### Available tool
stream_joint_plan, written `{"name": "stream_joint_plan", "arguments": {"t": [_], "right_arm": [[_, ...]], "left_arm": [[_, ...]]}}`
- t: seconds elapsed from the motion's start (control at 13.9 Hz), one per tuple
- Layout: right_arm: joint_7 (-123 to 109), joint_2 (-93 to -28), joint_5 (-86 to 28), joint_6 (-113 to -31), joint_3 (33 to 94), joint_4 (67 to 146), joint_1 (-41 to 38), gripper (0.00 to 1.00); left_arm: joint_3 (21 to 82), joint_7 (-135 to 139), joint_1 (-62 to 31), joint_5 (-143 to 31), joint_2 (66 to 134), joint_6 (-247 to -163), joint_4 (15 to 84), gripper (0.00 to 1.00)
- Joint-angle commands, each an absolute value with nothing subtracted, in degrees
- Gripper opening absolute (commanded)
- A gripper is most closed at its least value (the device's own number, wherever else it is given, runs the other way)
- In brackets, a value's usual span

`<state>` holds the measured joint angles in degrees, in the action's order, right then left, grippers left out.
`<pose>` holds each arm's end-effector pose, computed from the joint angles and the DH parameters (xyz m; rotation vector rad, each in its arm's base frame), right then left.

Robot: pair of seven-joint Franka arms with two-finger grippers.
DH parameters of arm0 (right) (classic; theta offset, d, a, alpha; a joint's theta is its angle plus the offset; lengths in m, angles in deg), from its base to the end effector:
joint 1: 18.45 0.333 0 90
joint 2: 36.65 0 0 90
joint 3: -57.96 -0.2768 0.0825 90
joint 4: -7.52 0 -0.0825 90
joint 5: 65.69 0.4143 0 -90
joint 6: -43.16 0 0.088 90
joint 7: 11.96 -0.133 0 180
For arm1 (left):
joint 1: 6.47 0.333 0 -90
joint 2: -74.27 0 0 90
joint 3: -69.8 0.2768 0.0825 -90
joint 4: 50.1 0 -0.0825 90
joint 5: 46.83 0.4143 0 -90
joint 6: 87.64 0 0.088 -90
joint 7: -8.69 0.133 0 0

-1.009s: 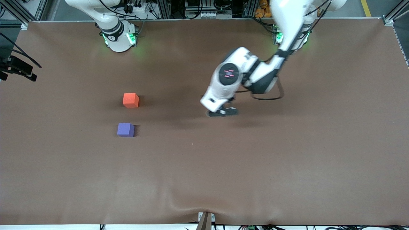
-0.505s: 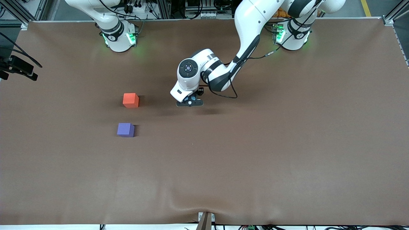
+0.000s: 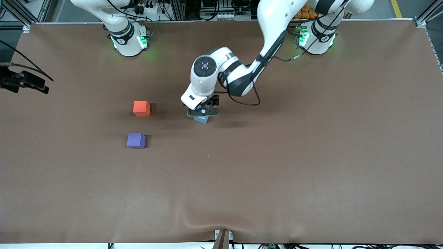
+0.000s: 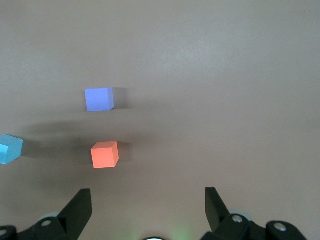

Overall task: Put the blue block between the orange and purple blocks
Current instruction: 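Release the blue cube with the left gripper while the right gripper reaches out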

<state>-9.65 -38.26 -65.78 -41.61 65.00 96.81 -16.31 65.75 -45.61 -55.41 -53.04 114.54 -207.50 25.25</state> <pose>0.5770 -0.0489 0.5418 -3.1346 0.0712 0.1677 0.4521 -0.5972 0.2617 2.9925 0.1375 -0.1035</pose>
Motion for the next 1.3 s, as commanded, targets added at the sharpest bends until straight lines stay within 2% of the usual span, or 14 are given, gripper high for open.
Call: {"name": "stream_joint_plan", "arguments": {"t": [0.0, 0.14, 0.36, 0.58, 0.94, 1.23], "right_arm": [[-9.7, -38.8, -65.1, -41.2, 64.5, 96.7, -15.8, 1.0], [-10.5, -38.9, -64.9, -37.9, 64.5, 96.9, -13.0, 1.0], [-14.7, -39.7, -58.6, -37.8, 64.5, 97.3, -12.2, 1.0], [-24.5, -40.6, -57.2, -39.0, 64.5, 97.3, -6.9, 1.0], [-42.9, -46.3, -57.2, -48.2, 64.5, 98.2, 6.0, 1.0], [-50.7, -52.8, -57.1, -56.9, 64.5, 100.3, 15.1, 1.0]], "left_arm": [[66.6, -44.9, -50.4, -52.9, 104.5, -195.4, 27.5, 1.0], [66.5, -40.2, -45.3, -51.2, 100.9, -189.6, 27.5, 1.0], [66.5, -30.3, -36.0, -51.1, 98.0, -186.3, 27.9, 1.0], [66.5, -19.4, -26.1, -51.0, 94.9, -180.3, 28.2, 1.0], [66.5, -3.5, -12.4, -51.0, 87.5, -177.8, 35.0, 1.0], [67.0, 2.6, -11.7, -42.3, 81.1, -177.9, 41.8, 1.0]]}}
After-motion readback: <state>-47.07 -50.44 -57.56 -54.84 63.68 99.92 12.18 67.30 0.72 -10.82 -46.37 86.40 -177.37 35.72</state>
